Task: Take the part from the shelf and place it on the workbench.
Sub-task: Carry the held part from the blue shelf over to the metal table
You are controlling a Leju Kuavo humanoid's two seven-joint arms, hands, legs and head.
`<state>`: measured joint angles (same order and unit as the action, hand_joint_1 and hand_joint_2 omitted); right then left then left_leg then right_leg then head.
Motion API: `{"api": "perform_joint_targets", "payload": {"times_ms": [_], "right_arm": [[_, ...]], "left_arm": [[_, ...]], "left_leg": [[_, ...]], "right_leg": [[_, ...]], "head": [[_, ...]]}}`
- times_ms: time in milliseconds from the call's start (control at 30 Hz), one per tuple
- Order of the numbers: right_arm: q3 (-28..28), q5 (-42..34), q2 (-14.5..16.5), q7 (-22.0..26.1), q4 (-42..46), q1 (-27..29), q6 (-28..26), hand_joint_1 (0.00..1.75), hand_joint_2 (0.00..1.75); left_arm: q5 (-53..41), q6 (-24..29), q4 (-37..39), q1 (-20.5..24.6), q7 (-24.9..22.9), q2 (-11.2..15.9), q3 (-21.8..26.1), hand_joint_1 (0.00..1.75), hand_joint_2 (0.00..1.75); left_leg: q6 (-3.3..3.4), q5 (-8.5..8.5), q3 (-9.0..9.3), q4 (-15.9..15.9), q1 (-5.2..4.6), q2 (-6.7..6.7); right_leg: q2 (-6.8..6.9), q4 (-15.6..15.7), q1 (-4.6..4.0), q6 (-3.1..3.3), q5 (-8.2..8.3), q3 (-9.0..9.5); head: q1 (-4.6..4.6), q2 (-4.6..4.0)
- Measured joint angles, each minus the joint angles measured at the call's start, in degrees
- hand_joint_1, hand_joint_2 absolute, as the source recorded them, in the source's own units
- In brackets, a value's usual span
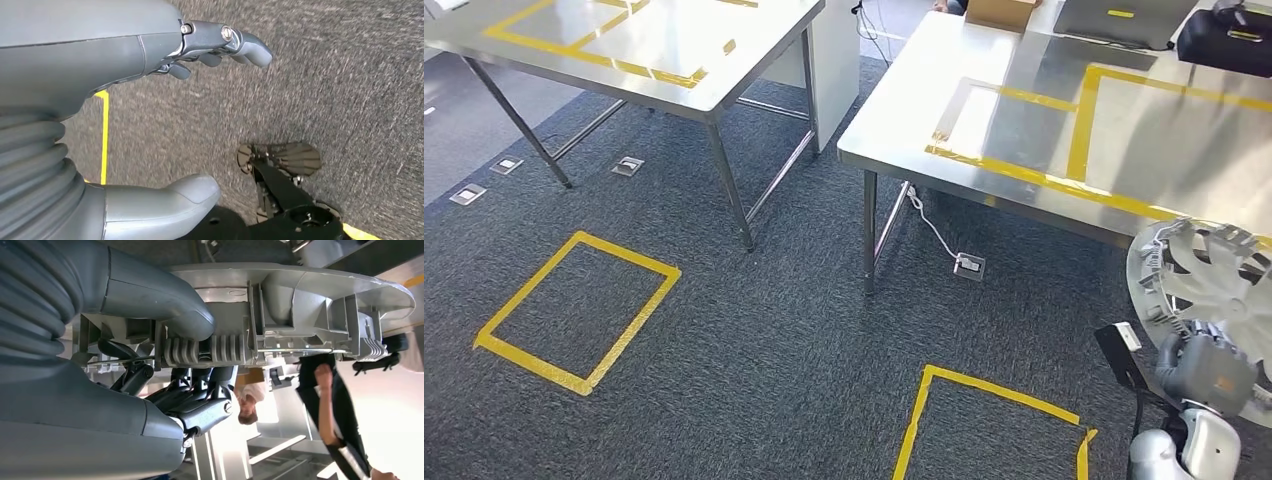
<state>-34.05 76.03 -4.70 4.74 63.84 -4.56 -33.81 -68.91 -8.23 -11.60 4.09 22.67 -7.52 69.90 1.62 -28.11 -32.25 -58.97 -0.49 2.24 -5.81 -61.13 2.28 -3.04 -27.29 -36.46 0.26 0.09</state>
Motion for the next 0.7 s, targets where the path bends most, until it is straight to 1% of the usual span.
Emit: {"api": "perform_joint_targets", "payload": {"times_ms": [33,67,100,133,167,200,233,267,300,333,367,400,467,500,567,700], "right_arm": [[0.01,0.73,-0.03,-0.19,0.01,0.1,-0.14,1.75,1.75],[0.01,1.72,-0.04,-0.56,0.02,0.11,-0.28,1.75,1.75],[0.02,2.78,-0.05,-1.03,0.02,0.03,-0.39,1.75,1.75],[0.03,3.7,-0.04,-1.51,0.02,-0.02,-0.41,1.75,1.75],[0.03,4.38,-0.04,-1.87,0.01,-0.04,-0.35,1.75,1.75],[0.04,4.73,-0.05,-2.04,0.01,-0.04,-0.27,1.75,1.75],[0.05,4.94,-0.06,-2.08,0.01,-0.05,-0.2,1.75,1.75],[0.09,5.11,-0.06,-2.03,0.01,-0.09,-0.15,1.75,1.75],[0.23,5.31,-0.04,-1.91,0.05,-0.13,-0.13,1.75,1.75],[0.46,5.5,-0.02,-1.79,0.19,-0.14,-0.12,1.75,1.75],[0.76,5.73,0.03,-1.72,0.47,-0.14,-0.12,1.75,1.75],[1.11,5.96,0.11,-1.68,0.89,-0.09,-0.11,1.75,1.75],[1.82,6.43,0.35,-1.78,2.23,0.07,-0.07,1.75,1.75],[2.25,6.68,0.5,-1.84,3.13,0.2,-0.05,1.75,1.75],[3.2,7.18,0.85,-1.93,5.17,0.55,0.0,1.75,1.75],[4.96,7.91,1.72,-2.04,9.16,1.72,0.1,1.75,1.75]], "left_arm": [[-0.02,-0.01,-0.01,0.01,-0.06,-0.02,0.0,0.0,1.75],[-0.02,-0.01,-0.02,-0.02,-0.13,0.0,0.0,0.0,1.75],[-0.01,-0.01,-0.03,-0.08,-0.16,0.0,0.0,0.0,1.75],[0.01,-0.01,-0.03,-0.12,-0.21,0.01,0.0,0.0,1.75],[0.07,-0.01,-0.03,-0.14,-0.24,0.0,0.01,0.0,1.75],[0.14,-0.01,-0.02,-0.13,-0.26,-0.02,0.01,0.0,1.75],[0.22,-0.01,-0.02,-0.11,-0.3,-0.08,0.01,0.0,1.75],[0.3,-0.02,-0.01,-0.08,-0.34,-0.13,0.02,0.0,1.75],[0.36,-0.04,-0.02,-0.04,-0.41,-0.17,0.02,0.0,1.75],[0.41,-0.13,-0.03,0.01,-0.52,-0.19,0.02,0.0,1.75],[0.46,-0.27,-0.04,0.06,-0.73,-0.15,0.02,0.0,1.75],[0.57,-0.45,-0.05,0.09,-1.03,-0.11,0.03,0.0,1.75],[0.79,-1.07,-0.06,0.1,-2.04,-0.02,0.1,0.0,1.75],[0.87,-1.43,-0.05,0.09,-2.47,-0.01,0.19,0.0,1.75],[0.88,-2.04,-0.05,0.07,-2.95,0.02,0.35,0.0,1.75],[0.81,-2.46,-0.05,0.06,-3.25,0.13,0.44,0.0,1.75]], "left_leg": [[0.33,0.23,0.05,0.36,0.07,-0.62],[0.52,0.3,0.0,0.43,-0.09,-1.2],[0.64,0.29,-0.11,0.36,-0.19,-1.8],[0.7,0.25,-0.24,0.24,-0.26,-2.33],[0.73,0.21,-0.35,0.11,-0.3,-2.85],[0.71,0.17,-0.43,-0.02,-0.3,-3.24],[0.63,0.11,-0.47,-0.17,-0.27,-3.56],[0.47,0.02,-0.5,-0.36,-0.26,-3.83],[0.22,-0.12,-0.56,-0.58,-0.36,-4.04],[-0.05,-0.23,-0.62,-0.73,-0.48,-4.19],[-0.06,-0.38,-0.67,-0.83,-0.65,-4.26],[0.17,-0.44,-0.72,-0.84,-0.81,-4.27],[0.59,-0.29,-0.7,-0.66,-0.88,-4.24],[0.55,-0.1,-0.7,-0.55,-0.88,-4.22],[0.2,0.12,-0.7,-0.37,-0.89,-4.18],[0.17,0.12,-0.75,-0.34,-0.91,-4.12]], "right_leg": [[1.68,-2.05,-0.2,-0.04,-1.35,-0.98],[3.53,-5.27,-0.47,-0.07,-3.23,-2.45],[4.54,-8.95,-0.56,-0.13,-5.08,-4.09],[4.99,-11.9,-0.6,-0.21,-6.22,-5.29],[5.24,-13.41,-0.61,-0.28,-6.5,-5.73],[5.39,-12.6,-0.58,-0.32,-5.7,-5.0],[5.6,-9.47,-0.55,-0.34,-4.11,-3.01],[5.91,-5.43,-0.53,-0.25,-2.77,-0.67],[6.14,-1.85,-0.63,-0.03,-1.66,1.36],[6.29,0.6,-0.73,0.31,-1.06,2.73],[6.36,1.5,-0.8,0.63,-0.98,3.14],[6.3,1.56,-0.86,0.87,-0.77,3.14],[6.29,1.57,-0.82,1.09,-0.62,3.07],[6.29,1.58,-0.84,1.19,-0.57,3.03],[6.32,1.58,-0.83,1.32,-0.5,2.94],[6.44,1.58,-0.83,1.34,-0.5,2.91]], "head": [[0.16,0.0],[0.31,0.0],[0.4,0.0],[0.42,0.0],[0.44,0.0],[0.47,0.0],[0.49,0.0],[0.51,0.0],[0.53,0.0],[0.53,0.0],[0.53,0.0],[0.52,0.0],[0.47,0.0],[0.46,0.0],[0.45,0.0],[0.44,0.0]]}}
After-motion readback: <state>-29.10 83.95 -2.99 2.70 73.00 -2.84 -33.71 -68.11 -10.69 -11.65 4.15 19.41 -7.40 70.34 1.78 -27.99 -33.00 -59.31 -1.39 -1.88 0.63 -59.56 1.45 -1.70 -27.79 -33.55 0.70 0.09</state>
